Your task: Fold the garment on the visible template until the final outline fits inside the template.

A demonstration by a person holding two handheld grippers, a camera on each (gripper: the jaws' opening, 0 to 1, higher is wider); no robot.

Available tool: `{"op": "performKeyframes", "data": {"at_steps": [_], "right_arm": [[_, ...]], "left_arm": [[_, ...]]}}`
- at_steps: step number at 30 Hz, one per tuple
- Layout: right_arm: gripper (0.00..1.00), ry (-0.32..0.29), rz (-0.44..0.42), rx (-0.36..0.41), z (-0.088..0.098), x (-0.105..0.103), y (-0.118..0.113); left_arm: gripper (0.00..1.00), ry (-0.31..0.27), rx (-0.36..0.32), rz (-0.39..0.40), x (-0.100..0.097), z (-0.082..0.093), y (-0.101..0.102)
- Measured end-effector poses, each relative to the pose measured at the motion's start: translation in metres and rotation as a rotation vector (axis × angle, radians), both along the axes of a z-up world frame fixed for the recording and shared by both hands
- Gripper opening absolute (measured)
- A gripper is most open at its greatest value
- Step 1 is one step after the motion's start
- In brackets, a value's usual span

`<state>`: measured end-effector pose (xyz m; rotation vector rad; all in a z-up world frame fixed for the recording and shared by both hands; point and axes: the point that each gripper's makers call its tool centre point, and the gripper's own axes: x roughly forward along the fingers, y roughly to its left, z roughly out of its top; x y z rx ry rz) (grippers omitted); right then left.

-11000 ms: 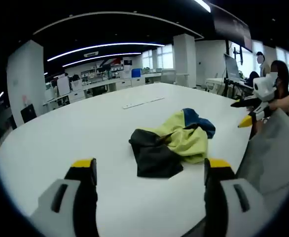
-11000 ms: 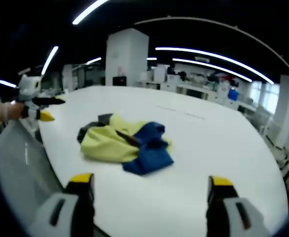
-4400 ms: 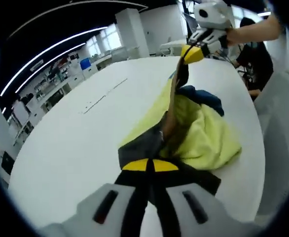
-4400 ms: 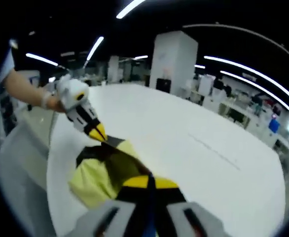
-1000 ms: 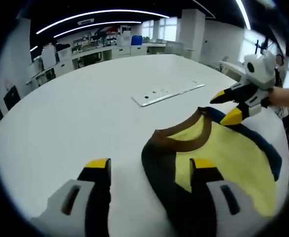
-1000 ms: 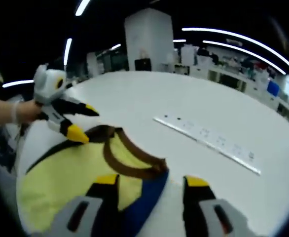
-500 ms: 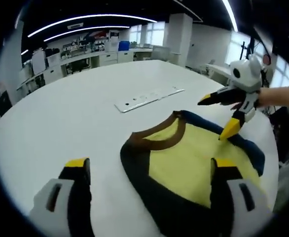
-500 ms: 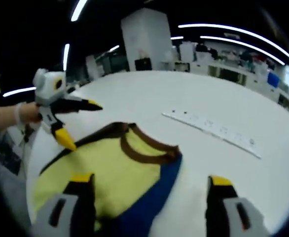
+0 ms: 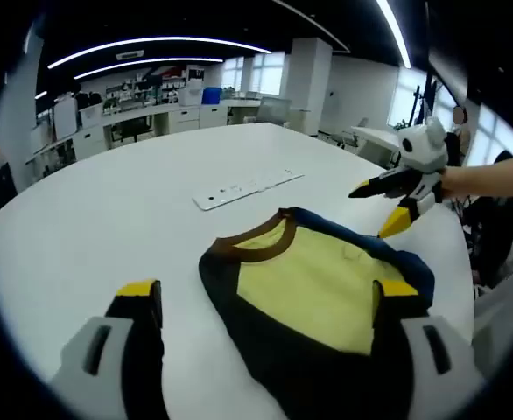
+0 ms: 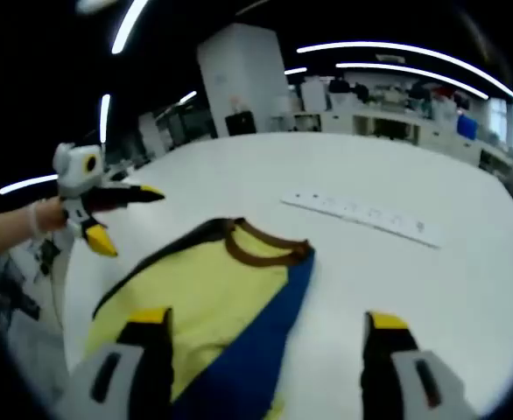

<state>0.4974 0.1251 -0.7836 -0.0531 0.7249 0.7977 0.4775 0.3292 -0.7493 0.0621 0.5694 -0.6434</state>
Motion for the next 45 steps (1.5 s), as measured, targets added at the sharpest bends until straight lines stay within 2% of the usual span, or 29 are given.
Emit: {"op": "performKeyframes", "data": {"at_steps": [4, 10, 11, 13, 17, 21, 24, 27, 31, 37, 41, 45], "right_arm": [[0.87, 0.000, -0.023, -0.006, 0.001, -0.011, -0.014], [0.87, 0.009, -0.085, 0.032, 0.006, -0.029, -0.033], [0.86, 0.014, -0.096, 0.035, 0.005, -0.034, -0.037], [0.86, 0.020, -0.106, 0.041, 0.005, -0.032, -0.044], [0.85, 0.035, -0.124, 0.062, 0.006, -0.042, -0.055], [0.85, 0.048, -0.140, 0.075, 0.005, -0.062, -0.058], [0.84, 0.045, -0.145, 0.061, 0.004, -0.064, -0.064], [0.84, 0.057, -0.162, 0.080, 0.001, -0.069, -0.071], [0.84, 0.068, -0.168, 0.076, -0.001, -0.085, -0.076], [0.83, 0.094, -0.189, 0.092, -0.008, -0.097, -0.082], [0.80, 0.129, -0.199, 0.119, -0.015, -0.104, -0.086], [0.76, 0.165, -0.207, 0.167, -0.016, -0.120, -0.082]], "left_arm": [[0.96, -0.020, -0.006, -0.022, -0.015, 0.009, -0.001], [0.95, -0.025, 0.011, -0.044, -0.043, 0.013, 0.004], [0.95, -0.025, 0.006, -0.040, -0.044, 0.012, 0.011], [0.94, -0.022, 0.005, -0.044, -0.053, 0.012, 0.012], [0.93, -0.036, 0.008, -0.046, -0.071, 0.015, 0.018], [0.93, -0.039, -0.010, -0.026, -0.087, 0.015, 0.028], [0.93, -0.039, -0.016, -0.013, -0.097, 0.013, 0.037], [0.92, -0.034, -0.037, 0.013, -0.108, 0.011, 0.044], [0.92, -0.030, -0.073, 0.056, -0.119, 0.009, 0.056], [0.91, -0.040, -0.091, 0.119, -0.137, 0.009, 0.069], [0.90, -0.038, -0.098, 0.152, -0.142, 0.006, 0.080], [0.90, -0.048, -0.125, 0.189, -0.142, 0.008, 0.091]]}}
